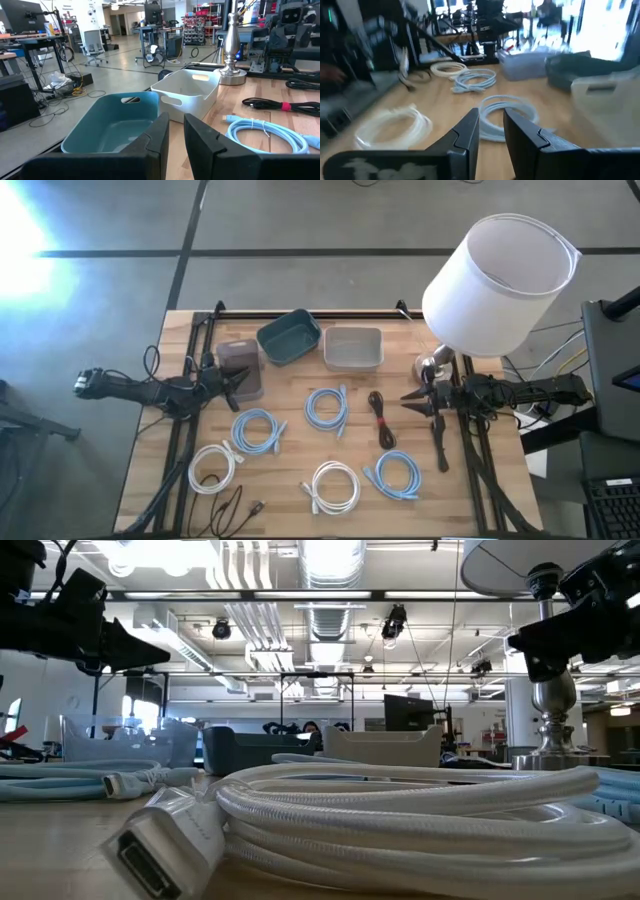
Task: Pick & Place USB Port
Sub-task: Put the top left blue HDMI cable into the gray bin
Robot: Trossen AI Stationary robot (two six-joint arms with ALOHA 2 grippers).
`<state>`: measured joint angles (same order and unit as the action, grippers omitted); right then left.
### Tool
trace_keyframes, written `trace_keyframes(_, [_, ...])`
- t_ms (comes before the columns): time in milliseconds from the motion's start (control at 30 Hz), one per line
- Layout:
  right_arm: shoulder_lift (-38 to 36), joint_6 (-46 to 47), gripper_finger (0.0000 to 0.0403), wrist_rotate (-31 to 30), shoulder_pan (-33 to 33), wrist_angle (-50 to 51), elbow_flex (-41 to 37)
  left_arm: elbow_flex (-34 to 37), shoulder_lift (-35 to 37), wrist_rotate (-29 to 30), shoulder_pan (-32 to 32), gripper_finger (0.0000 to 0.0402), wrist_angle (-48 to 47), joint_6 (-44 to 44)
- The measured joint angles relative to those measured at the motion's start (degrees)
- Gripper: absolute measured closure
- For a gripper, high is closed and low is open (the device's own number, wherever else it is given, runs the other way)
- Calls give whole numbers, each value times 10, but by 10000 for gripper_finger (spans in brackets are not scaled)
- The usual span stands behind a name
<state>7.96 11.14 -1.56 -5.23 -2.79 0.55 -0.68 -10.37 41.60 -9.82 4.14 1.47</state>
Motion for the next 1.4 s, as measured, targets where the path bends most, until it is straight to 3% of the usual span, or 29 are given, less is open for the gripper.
trace_keyframes(100, [0,83,321,0,0,-4,0,0,0,0,0,339,0,34])
trace_keyframes(267, [0,83,330,0,0,-28,0,0,0,0,0,339,0,157])
trace_keyframes(433, [0,55,334,-4,0,-33,0,0,0,0,0,339,0,105])
trace_keyframes(600, [0,-40,327,-107,0,-64,0,0,0,-2,0,339,4,-52])
trace_keyframes(767, [3,-54,319,-244,1,-97,0,0,0,-5,0,339,13,-84])
trace_keyframes(967, [20,-54,293,-193,1,-125,0,0,0,-56,0,339,26,-121])
trace_keyframes(1100, [46,-70,264,-149,0,-190,0,0,0,-71,1,339,96,-131])
trace_keyframes(1233, [81,-85,231,-146,0,-218,10,-28,-6,-125,1,333,128,-82])
trace_keyframes(1400, [141,-84,202,-154,0,-218,50,-102,-51,-136,1,291,87,-27])
